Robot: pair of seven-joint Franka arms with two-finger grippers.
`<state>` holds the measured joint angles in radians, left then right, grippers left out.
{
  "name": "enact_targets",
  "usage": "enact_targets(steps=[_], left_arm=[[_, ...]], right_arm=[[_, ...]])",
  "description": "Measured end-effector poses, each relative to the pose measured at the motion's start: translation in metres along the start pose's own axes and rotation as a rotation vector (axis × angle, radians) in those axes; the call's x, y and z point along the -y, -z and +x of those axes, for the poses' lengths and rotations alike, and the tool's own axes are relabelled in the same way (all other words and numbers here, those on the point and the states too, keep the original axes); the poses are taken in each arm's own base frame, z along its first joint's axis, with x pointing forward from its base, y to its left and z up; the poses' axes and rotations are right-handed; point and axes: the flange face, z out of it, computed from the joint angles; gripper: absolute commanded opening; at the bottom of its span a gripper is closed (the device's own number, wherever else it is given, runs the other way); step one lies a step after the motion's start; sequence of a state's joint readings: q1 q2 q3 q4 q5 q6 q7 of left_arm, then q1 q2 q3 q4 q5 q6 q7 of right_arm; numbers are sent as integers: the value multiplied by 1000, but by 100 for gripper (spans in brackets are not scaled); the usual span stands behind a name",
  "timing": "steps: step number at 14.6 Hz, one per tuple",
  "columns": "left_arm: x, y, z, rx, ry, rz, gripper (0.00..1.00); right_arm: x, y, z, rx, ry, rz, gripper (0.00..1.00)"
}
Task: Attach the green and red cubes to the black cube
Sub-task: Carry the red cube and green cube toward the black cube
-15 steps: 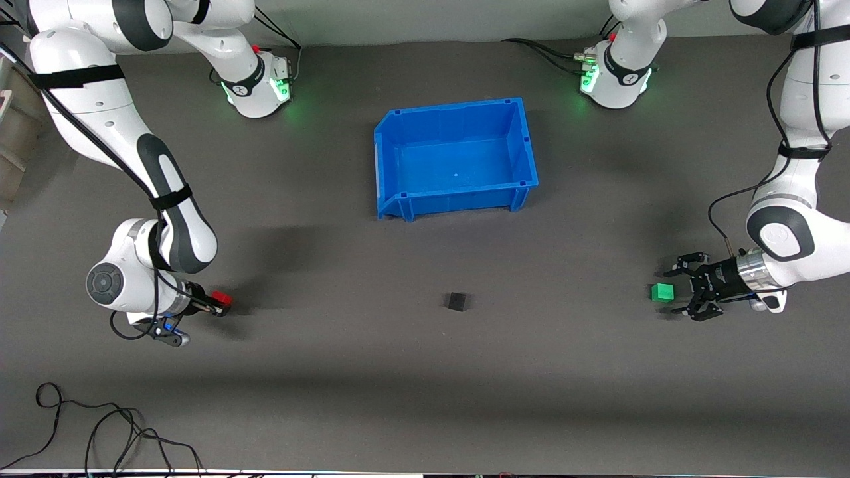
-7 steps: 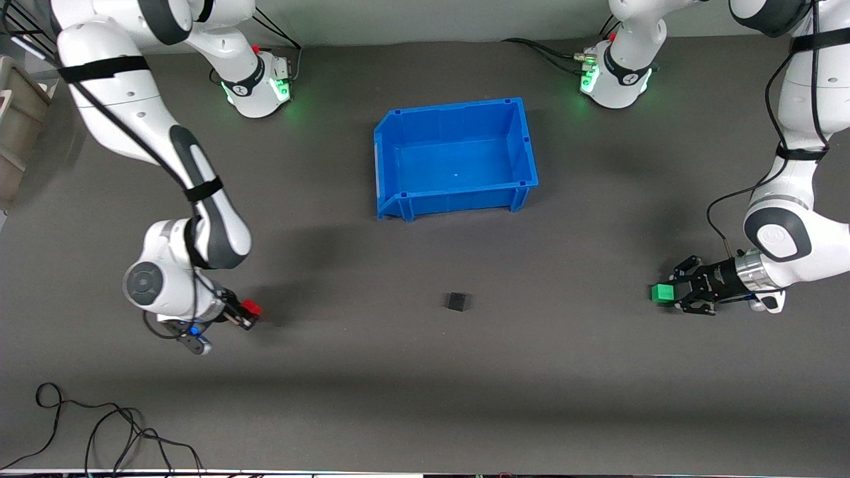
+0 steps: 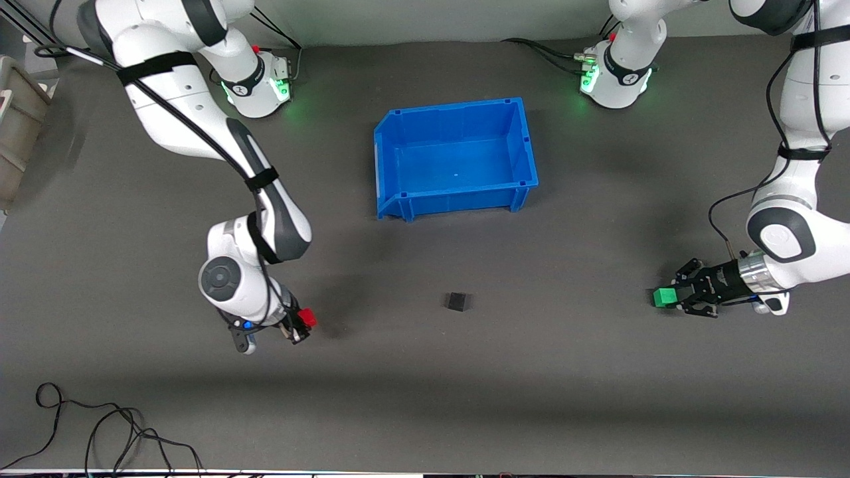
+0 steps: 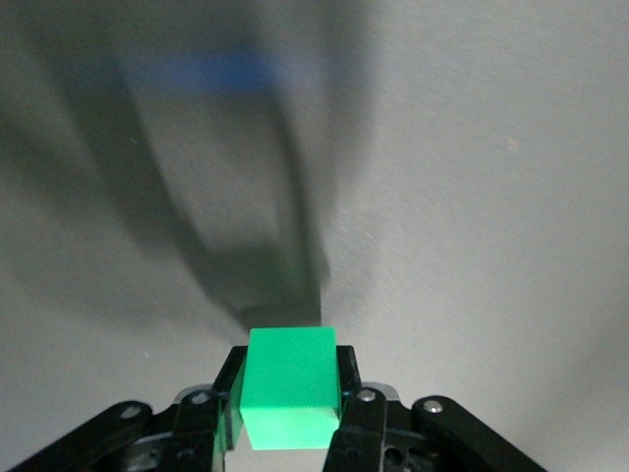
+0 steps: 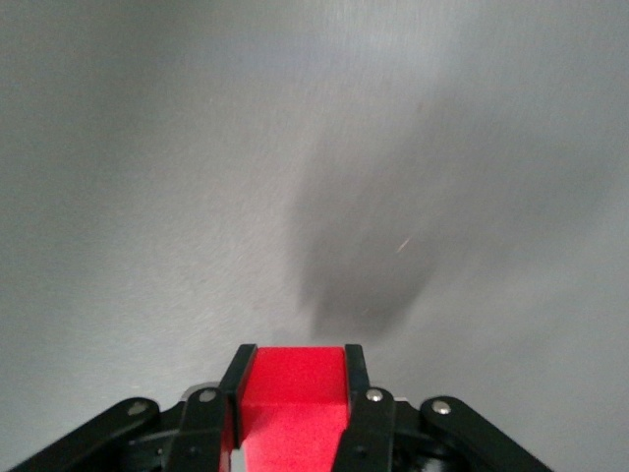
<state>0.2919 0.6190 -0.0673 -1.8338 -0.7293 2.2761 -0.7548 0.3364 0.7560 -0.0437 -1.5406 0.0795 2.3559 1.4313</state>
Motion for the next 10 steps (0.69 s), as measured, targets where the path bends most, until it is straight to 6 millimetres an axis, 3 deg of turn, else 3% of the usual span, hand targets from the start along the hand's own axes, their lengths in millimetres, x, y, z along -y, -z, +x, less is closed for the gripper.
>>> enact_targets(steps=[5, 7, 10], left_arm=[[-33, 46, -35, 51, 60, -4, 23], [-41, 42, -57, 55, 66, 9, 22], [-50, 13, -105, 61, 59, 51, 22]], right_arm=[[26, -19, -58, 20, -221, 26, 0], [31, -22, -80, 42, -259, 30, 0], [31, -24, -110, 86, -297, 20, 0]])
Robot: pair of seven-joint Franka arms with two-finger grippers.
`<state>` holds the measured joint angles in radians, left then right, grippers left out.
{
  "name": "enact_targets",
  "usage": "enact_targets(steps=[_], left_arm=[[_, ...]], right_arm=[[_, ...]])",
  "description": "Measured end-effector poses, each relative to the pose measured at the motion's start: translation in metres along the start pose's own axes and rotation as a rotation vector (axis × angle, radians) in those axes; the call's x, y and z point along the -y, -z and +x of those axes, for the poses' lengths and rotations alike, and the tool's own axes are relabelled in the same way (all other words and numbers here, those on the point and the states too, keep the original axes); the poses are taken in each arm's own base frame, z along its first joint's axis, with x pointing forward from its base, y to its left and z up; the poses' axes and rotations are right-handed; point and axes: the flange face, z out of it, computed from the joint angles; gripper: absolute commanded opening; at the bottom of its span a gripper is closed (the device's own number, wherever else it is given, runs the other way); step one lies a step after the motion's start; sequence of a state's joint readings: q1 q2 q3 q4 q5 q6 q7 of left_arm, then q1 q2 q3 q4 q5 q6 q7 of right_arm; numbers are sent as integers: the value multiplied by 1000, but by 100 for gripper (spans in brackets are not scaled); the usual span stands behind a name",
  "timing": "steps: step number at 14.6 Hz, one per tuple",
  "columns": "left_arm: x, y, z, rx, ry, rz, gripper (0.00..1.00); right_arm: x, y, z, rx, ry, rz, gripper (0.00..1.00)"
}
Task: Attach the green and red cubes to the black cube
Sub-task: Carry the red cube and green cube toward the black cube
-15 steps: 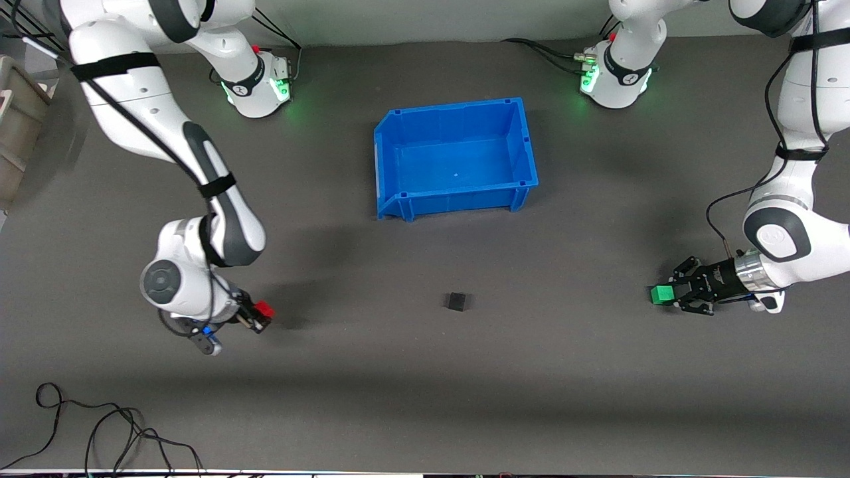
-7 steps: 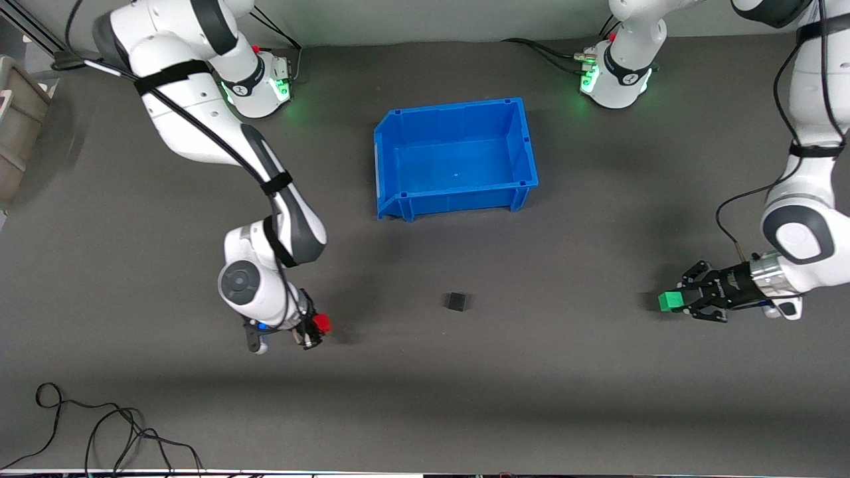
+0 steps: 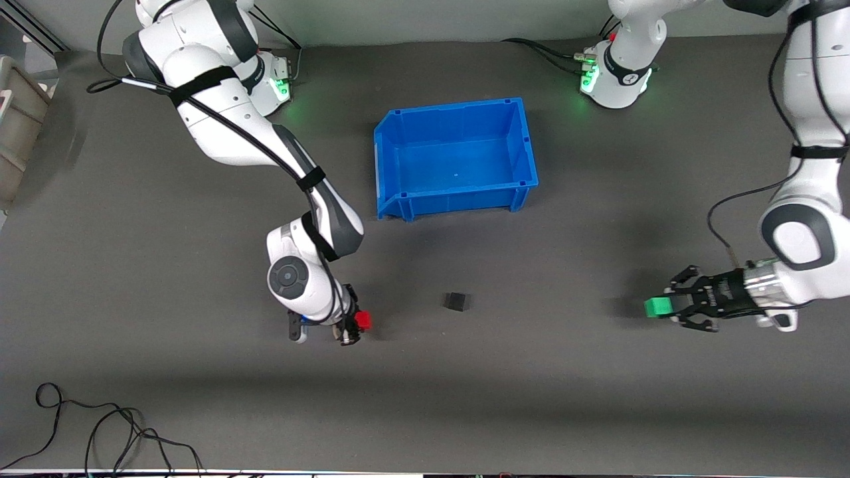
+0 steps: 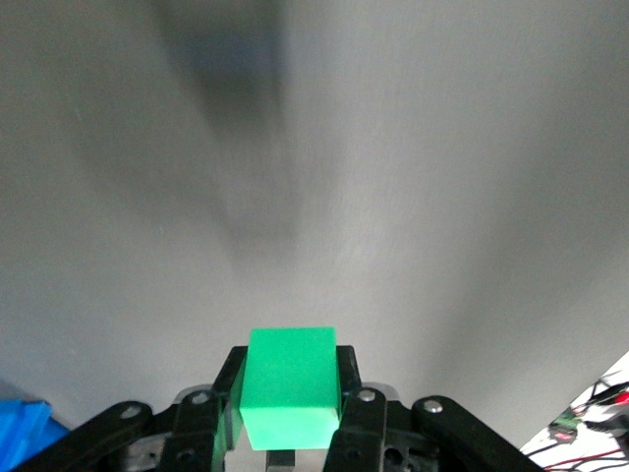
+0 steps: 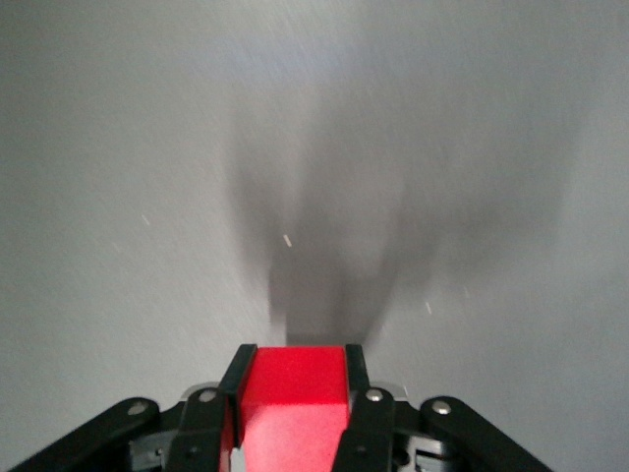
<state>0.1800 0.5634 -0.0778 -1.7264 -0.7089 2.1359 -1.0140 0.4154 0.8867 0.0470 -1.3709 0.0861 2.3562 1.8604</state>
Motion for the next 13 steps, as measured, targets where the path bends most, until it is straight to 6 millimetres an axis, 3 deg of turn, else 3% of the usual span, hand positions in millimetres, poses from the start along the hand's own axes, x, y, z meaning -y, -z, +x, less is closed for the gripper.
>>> enact_targets(steps=[3, 7, 10, 13], left_arm=[[-3, -30, -46, 3, -46, 41, 20], [-3, -61, -94, -11, -115, 56, 20], [-2, -81, -119, -28, -148, 48, 20], [-1, -102, -134, -51, -147, 29, 20]], right_arm=[[-14, -3, -37, 22, -21, -12, 0], [-24, -6, -78, 34, -90, -5, 0], [-23, -21, -101, 49, -169, 6, 0], [-21, -32, -110, 56, -207, 10, 0]])
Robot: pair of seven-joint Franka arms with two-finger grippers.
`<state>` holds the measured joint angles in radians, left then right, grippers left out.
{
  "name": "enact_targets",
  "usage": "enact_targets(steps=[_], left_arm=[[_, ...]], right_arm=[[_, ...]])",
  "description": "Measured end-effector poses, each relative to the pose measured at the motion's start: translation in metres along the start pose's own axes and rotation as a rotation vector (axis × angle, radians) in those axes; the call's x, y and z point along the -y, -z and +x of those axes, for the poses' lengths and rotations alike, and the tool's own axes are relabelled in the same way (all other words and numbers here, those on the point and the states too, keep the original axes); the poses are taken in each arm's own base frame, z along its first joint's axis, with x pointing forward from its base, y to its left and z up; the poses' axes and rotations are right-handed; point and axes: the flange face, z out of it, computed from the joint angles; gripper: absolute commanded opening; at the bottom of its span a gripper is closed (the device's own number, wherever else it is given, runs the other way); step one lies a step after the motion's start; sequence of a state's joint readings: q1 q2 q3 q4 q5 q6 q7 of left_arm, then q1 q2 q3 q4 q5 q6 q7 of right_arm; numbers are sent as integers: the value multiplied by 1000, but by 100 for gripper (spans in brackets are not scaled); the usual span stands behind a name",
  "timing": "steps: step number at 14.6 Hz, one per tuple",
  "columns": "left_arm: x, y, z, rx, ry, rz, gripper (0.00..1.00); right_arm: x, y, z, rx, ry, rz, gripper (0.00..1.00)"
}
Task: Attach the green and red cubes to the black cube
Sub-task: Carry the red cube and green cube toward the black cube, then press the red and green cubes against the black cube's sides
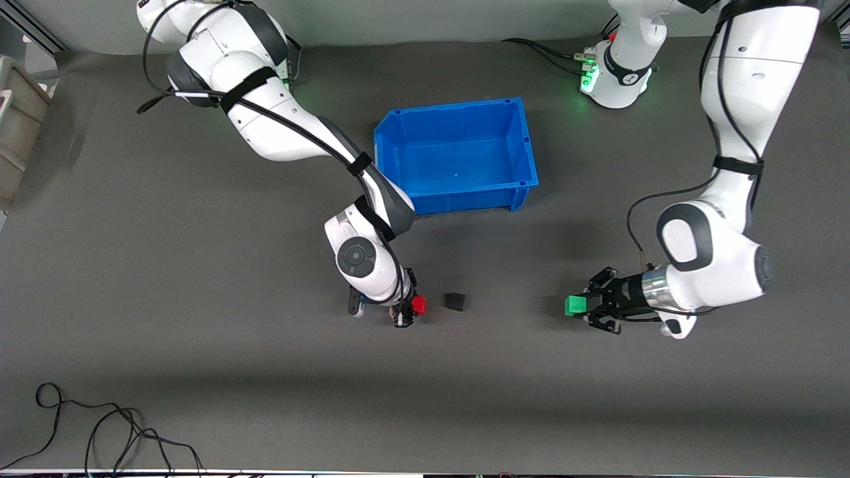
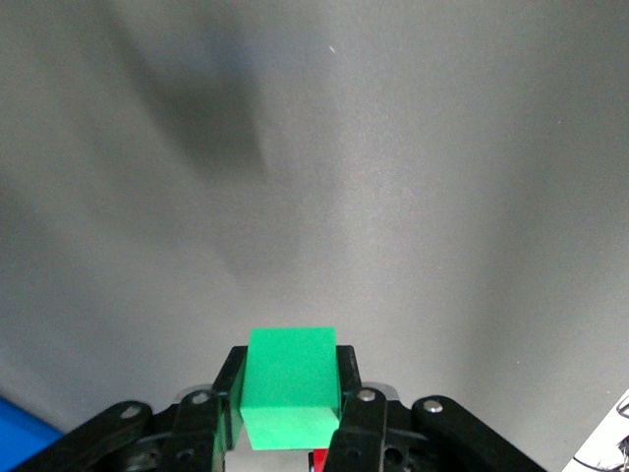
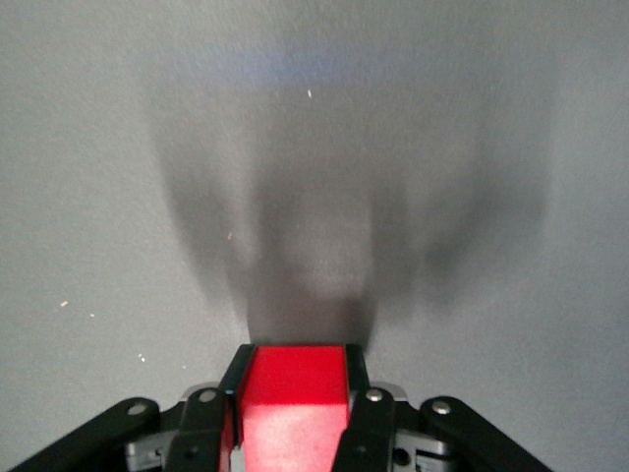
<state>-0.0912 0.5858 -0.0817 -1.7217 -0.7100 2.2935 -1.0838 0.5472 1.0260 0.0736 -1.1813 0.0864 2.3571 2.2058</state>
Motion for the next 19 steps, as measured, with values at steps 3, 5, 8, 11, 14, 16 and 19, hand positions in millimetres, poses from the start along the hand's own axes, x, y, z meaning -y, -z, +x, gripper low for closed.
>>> enact_targets(steps=[3, 5, 8, 11, 14, 16, 19], left_arm=[[1, -27, -15, -15, -7, -2, 19], [3, -48, -28, -25, -14, -13, 19], [8, -76, -43, -37, -26, -13, 19], [12, -90, -49, -45, -34, -12, 19], [13, -97, -55, -47, -38, -16, 19], [14, -100, -60, -46, -36, -14, 19], [16, -107, -69, -49, -33, -15, 19]], right_arm=[[-16, -3, -22, 6, -4, -1, 0], [-30, -7, -36, 5, 4, -7, 0], [-41, -14, -44, 1, 12, -14, 0], [-38, -15, -45, 4, 8, -8, 0], [-34, -15, -46, 10, 6, 0, 0], [-30, -16, -45, 10, 4, 8, 0], [-29, -16, -45, 10, 3, 10, 0]])
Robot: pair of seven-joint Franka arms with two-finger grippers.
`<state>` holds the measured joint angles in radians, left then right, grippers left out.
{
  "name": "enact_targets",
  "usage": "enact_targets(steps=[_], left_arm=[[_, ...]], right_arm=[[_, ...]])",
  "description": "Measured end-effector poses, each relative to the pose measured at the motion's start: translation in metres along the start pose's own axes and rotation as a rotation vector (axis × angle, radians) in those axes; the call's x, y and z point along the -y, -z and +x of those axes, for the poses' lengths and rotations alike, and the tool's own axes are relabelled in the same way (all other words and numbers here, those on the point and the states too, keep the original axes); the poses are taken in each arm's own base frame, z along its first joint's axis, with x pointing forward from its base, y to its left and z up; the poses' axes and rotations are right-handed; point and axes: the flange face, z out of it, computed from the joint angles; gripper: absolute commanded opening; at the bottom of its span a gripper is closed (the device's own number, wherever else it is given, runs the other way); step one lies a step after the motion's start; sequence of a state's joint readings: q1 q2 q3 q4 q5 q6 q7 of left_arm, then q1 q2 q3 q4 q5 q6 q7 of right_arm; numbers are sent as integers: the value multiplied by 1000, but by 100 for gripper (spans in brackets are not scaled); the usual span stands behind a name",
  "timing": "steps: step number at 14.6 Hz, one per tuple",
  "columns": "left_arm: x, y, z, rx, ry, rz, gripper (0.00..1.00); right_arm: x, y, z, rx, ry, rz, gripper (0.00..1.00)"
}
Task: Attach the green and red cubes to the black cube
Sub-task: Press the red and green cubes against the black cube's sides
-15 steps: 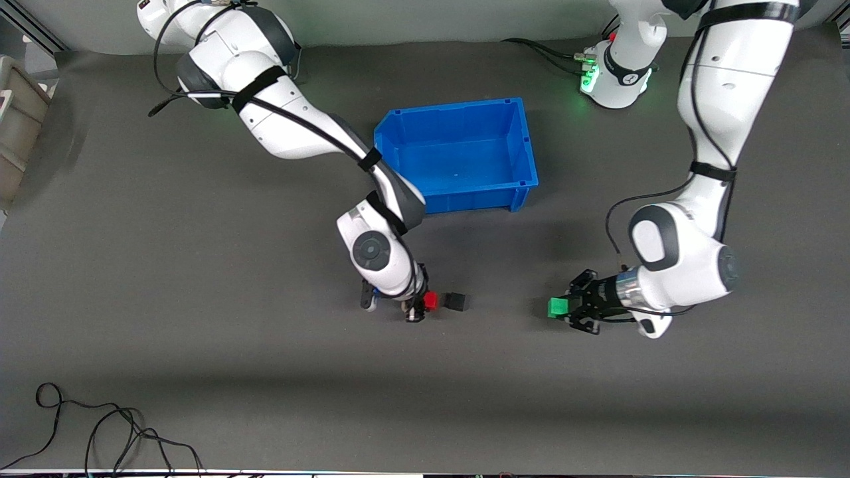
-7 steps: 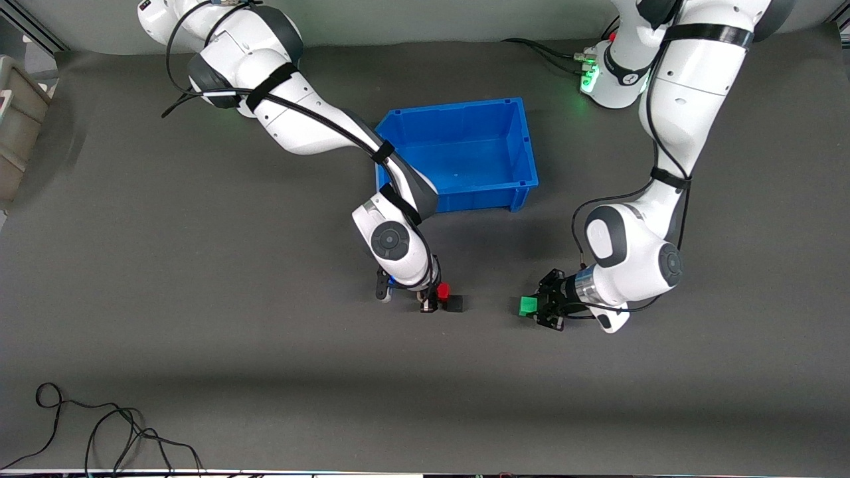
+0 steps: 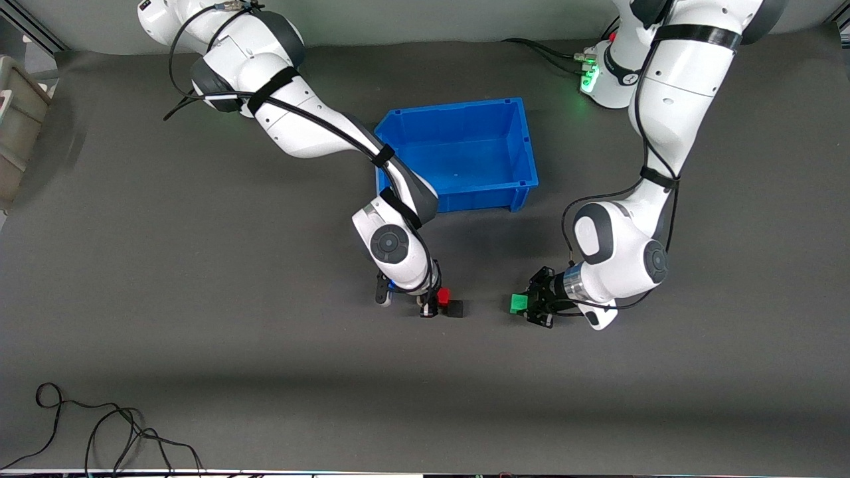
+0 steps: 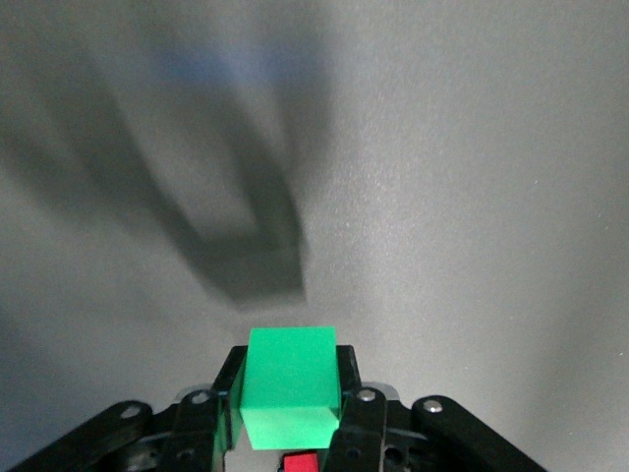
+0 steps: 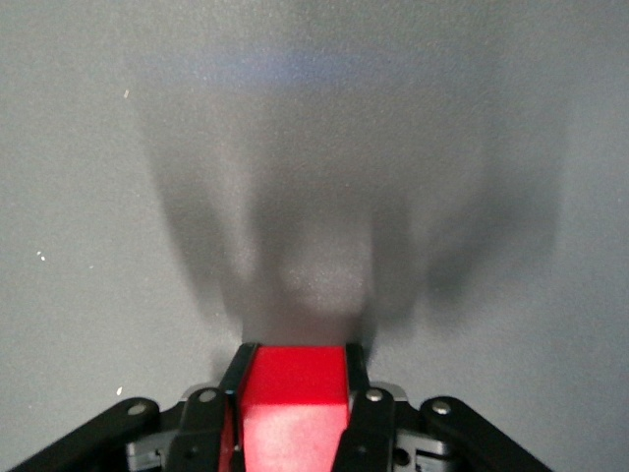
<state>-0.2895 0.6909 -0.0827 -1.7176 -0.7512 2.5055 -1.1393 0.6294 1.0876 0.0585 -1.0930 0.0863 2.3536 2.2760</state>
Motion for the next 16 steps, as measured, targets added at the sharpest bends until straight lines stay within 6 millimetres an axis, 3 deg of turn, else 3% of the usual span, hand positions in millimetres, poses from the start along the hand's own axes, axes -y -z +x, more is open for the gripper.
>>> enact_targets(steps=[4, 10, 16], left_arm=[[-1, -10, -8, -20, 21, -32, 19], [-19, -20, -33, 0, 63, -59, 19], [-12, -48, -64, 12, 102, -31, 19]], right_arm=[[0, 0, 0, 0, 0, 0, 0], [0, 0, 0, 0, -1, 0, 0], [1, 0, 0, -1, -1, -2, 0]])
